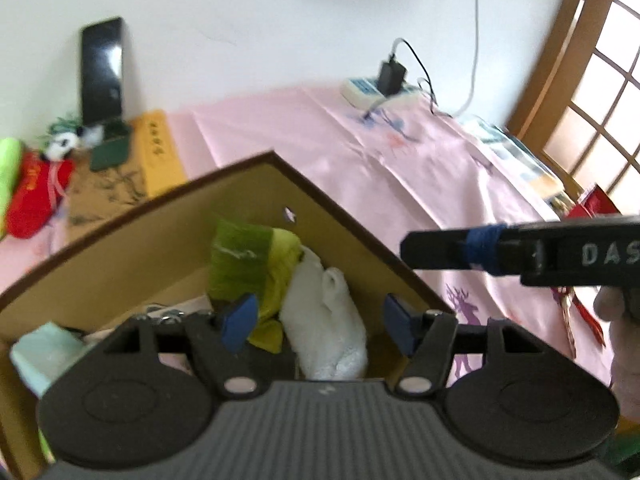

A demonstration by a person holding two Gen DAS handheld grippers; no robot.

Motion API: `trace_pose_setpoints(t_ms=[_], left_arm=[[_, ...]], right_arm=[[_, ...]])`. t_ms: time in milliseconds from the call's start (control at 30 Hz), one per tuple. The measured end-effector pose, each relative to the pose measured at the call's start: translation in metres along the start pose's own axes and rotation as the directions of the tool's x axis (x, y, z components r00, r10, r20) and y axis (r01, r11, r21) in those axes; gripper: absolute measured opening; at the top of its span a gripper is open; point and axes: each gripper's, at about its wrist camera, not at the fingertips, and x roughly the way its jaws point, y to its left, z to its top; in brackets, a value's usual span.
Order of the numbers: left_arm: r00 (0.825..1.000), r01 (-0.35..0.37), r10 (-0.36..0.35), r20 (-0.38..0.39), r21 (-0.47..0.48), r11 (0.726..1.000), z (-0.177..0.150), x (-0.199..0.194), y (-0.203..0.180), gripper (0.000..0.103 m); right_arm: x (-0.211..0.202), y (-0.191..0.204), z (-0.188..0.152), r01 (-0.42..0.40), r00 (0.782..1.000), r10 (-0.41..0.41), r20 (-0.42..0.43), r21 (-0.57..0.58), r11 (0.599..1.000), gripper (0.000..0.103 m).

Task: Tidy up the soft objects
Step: 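Open the right gripper to release the white towel beside the green cloth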

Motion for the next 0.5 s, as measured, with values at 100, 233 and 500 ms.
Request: trace_pose_setpoints(t_ms=[100, 233, 500], left_arm=[[0.998, -0.057, 0.058, 0.031, -0.032, 0.998, -0.002, -0.018, -0.004, 0.067], [0.990, -0.133, 0.138, 0.034, -0.125, 0.983, -0.008, -0.034, -0.006, 0.067], [0.951, -0.301, 0.310, -0.005, -0.260, 0.918, -0.024, -0.054, -0.039, 0.068]], right_arm=[[-0.004, -0.002, -0.003, -0.005, 1.000, 0.005, 0.009, -0.018, 1.000, 0.020], [-0.006, -0.003, -0.009, -0.044, 0.999, 0.043, -0.008, -0.058, 0.997, 0.016], [-0.021, -0.008, -0.018, -0.142, 0.989, 0.135, -0.052, -0.173, 0.975, 0.015]])
